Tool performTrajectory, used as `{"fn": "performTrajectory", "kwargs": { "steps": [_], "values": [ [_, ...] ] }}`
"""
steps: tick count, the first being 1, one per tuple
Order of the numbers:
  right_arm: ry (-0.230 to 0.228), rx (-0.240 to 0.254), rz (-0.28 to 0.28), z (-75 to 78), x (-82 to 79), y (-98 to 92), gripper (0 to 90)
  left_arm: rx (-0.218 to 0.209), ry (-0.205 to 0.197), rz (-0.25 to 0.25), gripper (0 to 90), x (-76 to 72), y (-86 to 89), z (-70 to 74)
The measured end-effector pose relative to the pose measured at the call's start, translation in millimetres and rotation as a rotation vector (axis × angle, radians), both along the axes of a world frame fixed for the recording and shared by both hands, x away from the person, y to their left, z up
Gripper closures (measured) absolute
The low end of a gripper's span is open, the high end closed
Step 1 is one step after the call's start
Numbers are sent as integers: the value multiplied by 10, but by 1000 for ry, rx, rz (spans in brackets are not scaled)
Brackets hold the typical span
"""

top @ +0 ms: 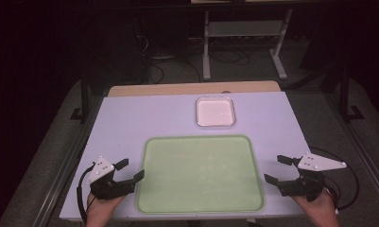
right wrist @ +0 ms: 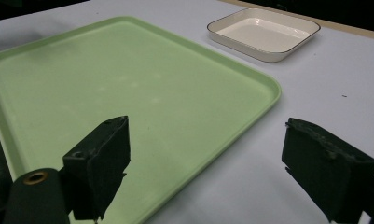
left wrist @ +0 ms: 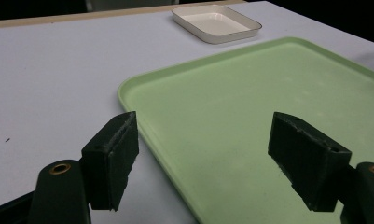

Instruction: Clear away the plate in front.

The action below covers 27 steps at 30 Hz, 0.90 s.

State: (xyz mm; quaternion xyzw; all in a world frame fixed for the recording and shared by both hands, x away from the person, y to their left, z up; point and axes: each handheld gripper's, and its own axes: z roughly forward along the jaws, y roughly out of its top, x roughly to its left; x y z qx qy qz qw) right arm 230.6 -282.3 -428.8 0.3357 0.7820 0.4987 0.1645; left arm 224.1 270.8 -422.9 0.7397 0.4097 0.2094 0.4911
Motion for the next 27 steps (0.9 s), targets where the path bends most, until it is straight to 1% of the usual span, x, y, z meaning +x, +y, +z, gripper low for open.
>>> {"fn": "performTrajectory", "kwargs": {
  "steps": [9, 11, 13, 14, 15, 17, 18, 19, 20, 21, 22, 23, 24, 26, 27],
  "values": [
    [-1, -1, 4, -4, -6, -10, 144, -2, 8, -3, 244, 8, -15, -3],
    [-3, 3, 4, 1, -9, -9, 144, -5, 10, -9, 247, 10, -28, 0],
    [-5, 7, 3, 8, -14, -7, 144, 1, 23, -21, 249, 31, -65, 9],
    [-7, 7, 5, 11, -15, -6, 144, -10, 28, -27, 249, 37, -81, 16],
    [-9, 6, 5, 15, -17, -7, 144, -16, 28, -37, 251, 46, -93, 23],
    [-13, 10, 2, 20, -19, -18, 144, -12, 28, -44, 261, 59, -120, 42],
    [-16, 14, 2, 24, -19, -24, 144, -9, 24, -55, 261, 90, -171, 80],
    [-19, 15, 1, 30, -24, -28, 144, -9, 24, -55, 262, 90, -171, 80],
    [-22, 18, -1, 33, -28, -28, 144, -5, 22, -72, 263, 137, -237, 121],
    [-22, 18, -1, 33, -28, -28, 144, -5, 22, -72, 263, 137, -237, 121],
    [-23, 20, 1, 36, -29, -29, 144, -8, 24, -95, 262, 190, -306, 153],
    [-23, 20, 1, 36, -29, -29, 144, -8, 24, -95, 260, 190, -306, 153],
    [-27, 19, 2, 41, -33, -24, 144, -5, 21, -110, 260, 235, -384, 172],
    [-31, 14, 1, 53, -36, -17, 143, -8, 25, -124, 259, 287, -459, 177],
    [-35, 10, 2, 61, -39, -14, 143, -8, 25, -124, 259, 287, -459, 177]
  ]
}}
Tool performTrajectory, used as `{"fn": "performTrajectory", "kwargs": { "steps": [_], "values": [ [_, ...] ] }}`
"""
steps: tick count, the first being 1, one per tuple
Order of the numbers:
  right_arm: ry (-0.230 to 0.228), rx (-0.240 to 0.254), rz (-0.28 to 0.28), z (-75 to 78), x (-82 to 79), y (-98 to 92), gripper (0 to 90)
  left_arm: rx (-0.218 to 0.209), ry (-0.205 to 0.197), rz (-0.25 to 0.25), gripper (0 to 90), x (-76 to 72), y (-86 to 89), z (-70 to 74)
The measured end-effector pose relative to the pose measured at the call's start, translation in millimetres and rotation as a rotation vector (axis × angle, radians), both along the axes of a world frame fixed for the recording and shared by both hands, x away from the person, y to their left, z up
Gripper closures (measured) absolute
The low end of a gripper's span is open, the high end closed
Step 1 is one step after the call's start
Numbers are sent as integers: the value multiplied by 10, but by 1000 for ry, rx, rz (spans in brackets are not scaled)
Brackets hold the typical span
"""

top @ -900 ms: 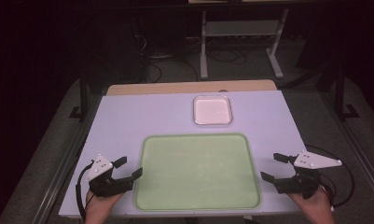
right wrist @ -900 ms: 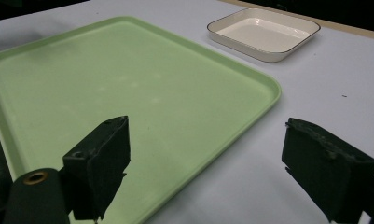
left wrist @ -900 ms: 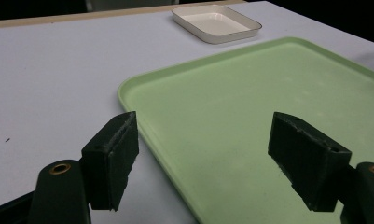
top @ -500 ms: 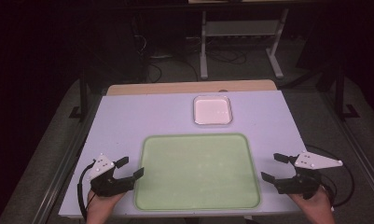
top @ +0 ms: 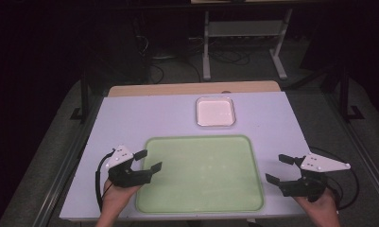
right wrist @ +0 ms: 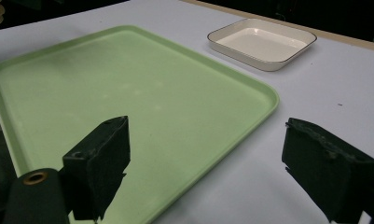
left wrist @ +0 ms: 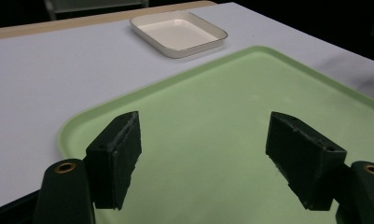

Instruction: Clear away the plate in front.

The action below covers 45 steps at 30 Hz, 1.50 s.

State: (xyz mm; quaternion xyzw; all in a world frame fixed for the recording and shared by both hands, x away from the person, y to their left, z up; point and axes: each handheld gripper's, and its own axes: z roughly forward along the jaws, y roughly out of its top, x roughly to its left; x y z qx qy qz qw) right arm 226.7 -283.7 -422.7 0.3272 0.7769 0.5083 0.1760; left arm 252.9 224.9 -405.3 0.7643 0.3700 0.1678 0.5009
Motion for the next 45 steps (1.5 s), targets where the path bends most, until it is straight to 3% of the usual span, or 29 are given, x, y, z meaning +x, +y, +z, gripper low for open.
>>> {"fn": "performTrajectory", "kwargs": {
  "steps": [9, 18, 27, 30, 34, 45],
  "values": [
    [-2, 8, 9, 4, -2, 27, 141, 12, 18, -64, 282, 299, -327, 62],
    [-6, 15, 11, 8, -4, 25, 141, -13, 37, -97, 291, 631, -588, 132],
    [-19, 21, 1, 26, -8, -1, 140, -11, 65, -78, 305, 1097, -848, 160],
    [-20, 22, -1, 28, -11, -7, 141, 3, 72, -75, 311, 1185, -900, 152],
    [-22, 18, -3, 31, -10, -11, 140, -15, 97, -75, 314, 1392, -1004, 137],
    [-25, 14, -1, 38, -4, -13, 141, 1, 118, -60, 325, 1751, -1160, 191]
  ]
}}
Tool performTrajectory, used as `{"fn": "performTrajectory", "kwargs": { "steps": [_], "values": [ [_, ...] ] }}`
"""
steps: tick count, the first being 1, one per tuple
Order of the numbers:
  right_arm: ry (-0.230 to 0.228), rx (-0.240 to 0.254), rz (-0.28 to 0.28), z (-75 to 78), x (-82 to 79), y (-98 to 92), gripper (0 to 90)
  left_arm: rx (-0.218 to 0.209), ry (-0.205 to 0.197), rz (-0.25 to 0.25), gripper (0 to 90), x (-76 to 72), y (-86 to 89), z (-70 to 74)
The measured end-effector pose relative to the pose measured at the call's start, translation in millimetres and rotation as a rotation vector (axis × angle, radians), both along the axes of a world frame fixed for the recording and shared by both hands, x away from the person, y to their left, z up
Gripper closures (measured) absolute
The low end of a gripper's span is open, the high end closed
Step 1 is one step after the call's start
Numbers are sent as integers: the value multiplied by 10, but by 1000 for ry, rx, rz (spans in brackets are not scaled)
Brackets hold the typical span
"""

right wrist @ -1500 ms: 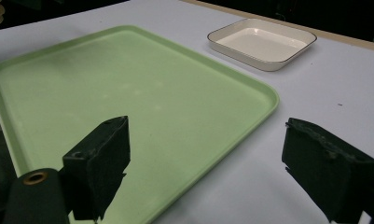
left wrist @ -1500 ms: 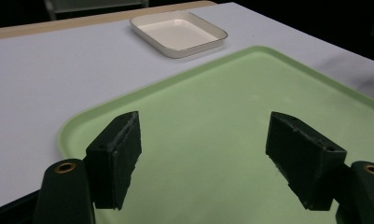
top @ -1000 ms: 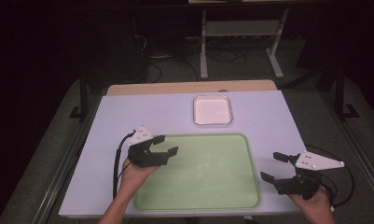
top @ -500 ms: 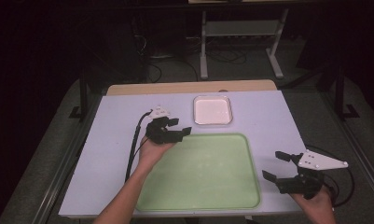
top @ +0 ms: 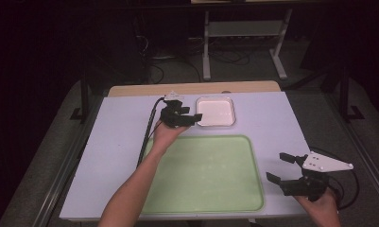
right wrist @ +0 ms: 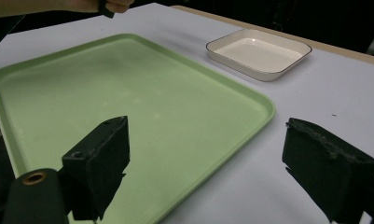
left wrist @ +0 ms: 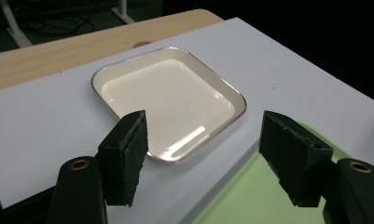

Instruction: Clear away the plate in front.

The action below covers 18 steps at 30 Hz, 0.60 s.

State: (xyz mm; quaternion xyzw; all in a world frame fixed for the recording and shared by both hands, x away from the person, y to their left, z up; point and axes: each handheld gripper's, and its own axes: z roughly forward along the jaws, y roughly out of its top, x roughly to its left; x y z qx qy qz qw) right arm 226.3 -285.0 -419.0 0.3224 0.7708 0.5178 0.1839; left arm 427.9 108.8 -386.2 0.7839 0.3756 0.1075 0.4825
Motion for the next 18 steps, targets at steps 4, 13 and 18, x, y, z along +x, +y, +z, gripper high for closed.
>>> {"fn": "performTrajectory", "kwargs": {
  "steps": [4, 13, 18],
  "values": [
    [-2, 0, 0, 2, 2, 3, 141, -1, 10, 13, 325, 132, -38, 45],
    [-4, 2, 1, 5, 7, -5, 141, 7, 23, 42, 326, 441, -157, 169],
    [-2, 3, 2, 6, 14, -8, 141, -13, 66, 76, 328, 615, -217, 104]
  ]
}}
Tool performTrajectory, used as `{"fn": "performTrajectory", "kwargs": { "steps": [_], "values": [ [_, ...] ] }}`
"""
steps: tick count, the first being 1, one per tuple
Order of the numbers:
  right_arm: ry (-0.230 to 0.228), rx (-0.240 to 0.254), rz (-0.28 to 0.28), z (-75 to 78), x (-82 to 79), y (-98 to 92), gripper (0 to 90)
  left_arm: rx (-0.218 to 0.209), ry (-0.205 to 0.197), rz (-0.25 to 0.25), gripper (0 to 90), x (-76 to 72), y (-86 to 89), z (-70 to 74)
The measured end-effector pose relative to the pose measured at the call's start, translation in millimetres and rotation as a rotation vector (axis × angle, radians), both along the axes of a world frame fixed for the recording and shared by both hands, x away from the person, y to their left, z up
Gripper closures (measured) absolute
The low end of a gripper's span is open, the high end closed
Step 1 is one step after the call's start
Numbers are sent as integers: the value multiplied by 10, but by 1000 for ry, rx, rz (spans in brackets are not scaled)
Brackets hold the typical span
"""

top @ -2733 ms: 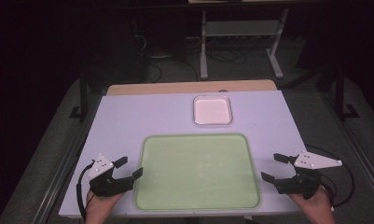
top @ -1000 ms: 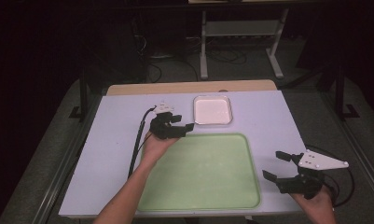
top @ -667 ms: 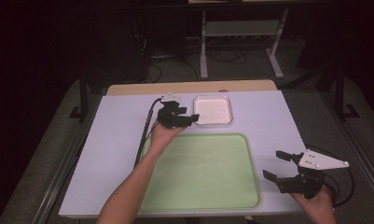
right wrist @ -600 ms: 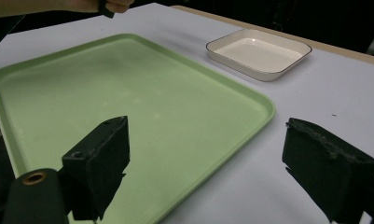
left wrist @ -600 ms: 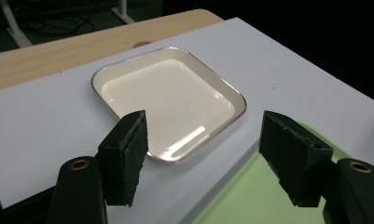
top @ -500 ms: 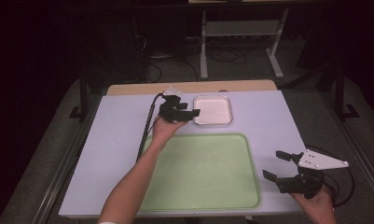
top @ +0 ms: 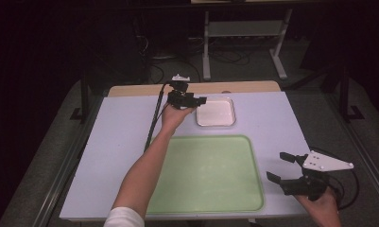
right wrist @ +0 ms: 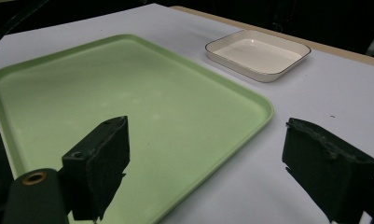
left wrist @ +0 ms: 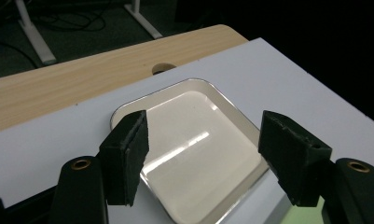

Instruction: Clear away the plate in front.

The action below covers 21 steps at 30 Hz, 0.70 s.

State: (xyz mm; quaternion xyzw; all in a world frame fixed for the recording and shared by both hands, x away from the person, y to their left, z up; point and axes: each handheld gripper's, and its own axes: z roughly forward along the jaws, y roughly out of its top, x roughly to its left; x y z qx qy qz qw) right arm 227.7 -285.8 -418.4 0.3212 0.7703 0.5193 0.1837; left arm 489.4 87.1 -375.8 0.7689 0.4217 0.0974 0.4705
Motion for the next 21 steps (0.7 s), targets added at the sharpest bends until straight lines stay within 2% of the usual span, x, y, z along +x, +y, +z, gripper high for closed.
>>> {"fn": "performTrajectory", "kwargs": {
  "steps": [1, 2, 3, 4, 5, 6, 7, 10, 11, 12, 21],
  "values": [
    [2, 0, 1, 0, -1, 2, 141, 3, 10, 12, 330, 32, -9, -34],
    [2, 0, 2, -3, 0, 3, 140, -4, 37, 35, 333, 92, -23, -111],
    [2, 0, 2, -3, 0, 3, 140, -4, 37, 35, 336, 92, -23, -111],
    [1, -2, 3, -5, 2, 5, 141, 0, 61, 49, 343, 145, -30, -192],
    [1, -2, 3, -5, 2, 5, 141, 0, 61, 49, 343, 145, -30, -192],
    [1, -4, 6, -6, 4, 10, 141, 2, 88, 67, 345, 190, -45, -274],
    [1, -4, 6, -6, 4, 10, 141, 2, 88, 67, 350, 190, -45, -274],
    [1, -5, 6, -5, 3, 6, 141, 23, 123, 105, 358, 256, -54, -421],
    [3, -4, 5, -6, 1, 1, 141, 23, 123, 105, 363, 256, -54, -421],
    [2, -4, 5, -7, 1, -5, 141, 22, 146, 122, 368, 284, -44, -480],
    [0, -2, 1, -8, -9, -22, 141, 24, 211, 182, 478, 342, -18, -607]
  ]
}}
